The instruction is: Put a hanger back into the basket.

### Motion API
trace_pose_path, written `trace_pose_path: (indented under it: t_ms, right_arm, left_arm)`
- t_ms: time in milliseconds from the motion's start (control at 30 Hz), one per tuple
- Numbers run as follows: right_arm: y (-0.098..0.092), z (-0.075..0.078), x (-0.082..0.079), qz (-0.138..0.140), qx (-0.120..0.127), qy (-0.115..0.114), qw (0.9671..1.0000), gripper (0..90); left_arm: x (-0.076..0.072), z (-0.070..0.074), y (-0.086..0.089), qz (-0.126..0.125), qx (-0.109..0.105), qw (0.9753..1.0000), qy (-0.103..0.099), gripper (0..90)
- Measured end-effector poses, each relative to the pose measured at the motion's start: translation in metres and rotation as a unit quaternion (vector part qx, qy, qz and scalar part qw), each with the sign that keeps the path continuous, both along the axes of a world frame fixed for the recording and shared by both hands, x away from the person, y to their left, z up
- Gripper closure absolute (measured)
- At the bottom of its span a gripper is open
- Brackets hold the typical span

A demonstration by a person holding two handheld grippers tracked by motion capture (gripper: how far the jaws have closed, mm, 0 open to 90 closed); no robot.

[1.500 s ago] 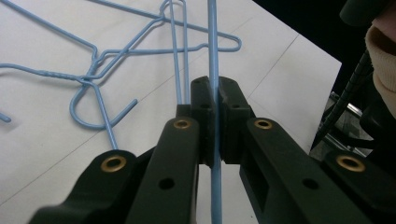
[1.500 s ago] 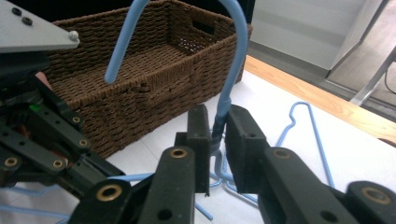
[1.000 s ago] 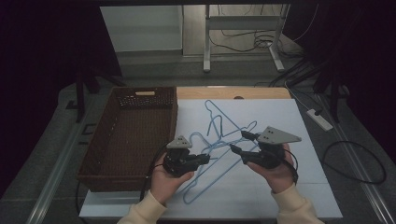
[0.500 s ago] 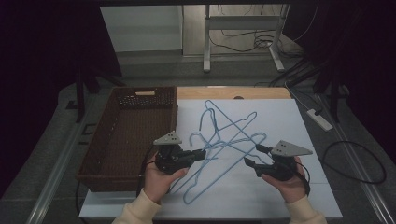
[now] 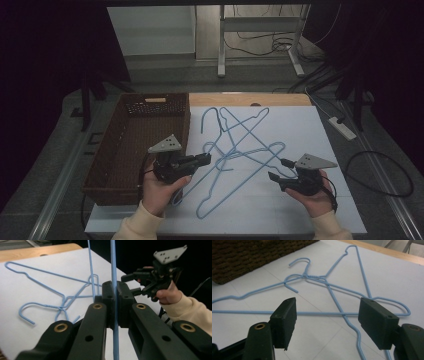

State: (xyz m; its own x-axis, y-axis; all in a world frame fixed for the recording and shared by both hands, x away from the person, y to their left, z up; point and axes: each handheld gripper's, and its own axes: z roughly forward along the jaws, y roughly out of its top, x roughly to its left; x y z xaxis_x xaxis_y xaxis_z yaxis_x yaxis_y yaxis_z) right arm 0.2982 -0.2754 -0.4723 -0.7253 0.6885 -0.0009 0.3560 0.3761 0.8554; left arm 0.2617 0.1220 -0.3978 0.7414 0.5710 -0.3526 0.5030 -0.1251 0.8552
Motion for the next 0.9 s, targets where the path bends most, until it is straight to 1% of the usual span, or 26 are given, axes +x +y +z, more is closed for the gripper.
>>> trace_pose_path:
  t_ms: [67,100,133,167,200,300,400,500,533,567,600,667,900]
  right_arm:
    - [0.0,-0.002,0.001,0.0,-0.002,0.003,1.0,32.3]
    - [0.0,-0.003,0.002,-0.001,-0.004,0.003,1.0,32.3]
    - [0.0,-0.003,0.002,-0.001,-0.004,0.003,1.0,32.3]
    - [0.0,-0.003,0.002,-0.001,-0.004,0.003,1.0,32.3]
    - [0.0,-0.003,0.002,-0.001,-0.004,0.003,1.0,32.3]
    - [0.0,-0.005,0.003,0.0,-0.011,0.003,0.9999,32.3]
    - [-0.001,-0.007,0.005,-0.004,-0.013,0.007,0.9999,32.2]
    - [-0.001,-0.008,0.005,-0.005,-0.016,0.008,0.9998,32.2]
    - [0.0,-0.008,0.005,-0.005,-0.018,0.009,0.9998,32.2]
    - [0.0,-0.008,0.005,-0.005,-0.017,0.008,0.9998,32.2]
    - [0.0,-0.008,0.005,-0.005,-0.017,0.008,0.9998,32.2]
    - [0.0,-0.008,0.005,-0.005,-0.019,0.007,0.9998,32.2]
    - [-0.001,-0.008,0.006,-0.006,-0.018,0.009,0.9998,32.1]
  left_arm:
    - [0.0,0.001,0.002,0.002,-0.002,1.0,-0.001,86.2]
    - [-0.001,0.004,0.008,0.006,-0.003,1.0,-0.006,86.2]
    - [-0.001,0.004,0.008,0.006,-0.003,1.0,-0.006,86.2]
    - [-0.001,0.007,0.013,0.011,-0.006,0.9999,-0.009,86.2]
    - [-0.001,0.007,0.013,0.011,-0.006,0.9999,-0.009,86.2]
    - [-0.002,0.011,0.022,0.023,-0.01,0.9996,-0.013,86.2]
    - [-0.002,0.015,0.036,0.038,-0.018,0.9989,-0.02,86.2]
    - [0.0,0.016,0.048,0.05,-0.023,0.9983,-0.019,86.2]
    - [0.0,0.016,0.048,0.05,-0.023,0.9983,-0.019,86.2]
    - [0.001,0.016,0.055,0.056,-0.024,0.9979,-0.022,86.2]
    - [0.001,0.016,0.055,0.056,-0.024,0.9979,-0.022,86.2]
    - [0.002,0.015,0.061,0.067,-0.015,0.9973,-0.028,86.2]
    - [0.004,0.015,0.078,0.082,-0.013,0.9961,-0.028,86.2]
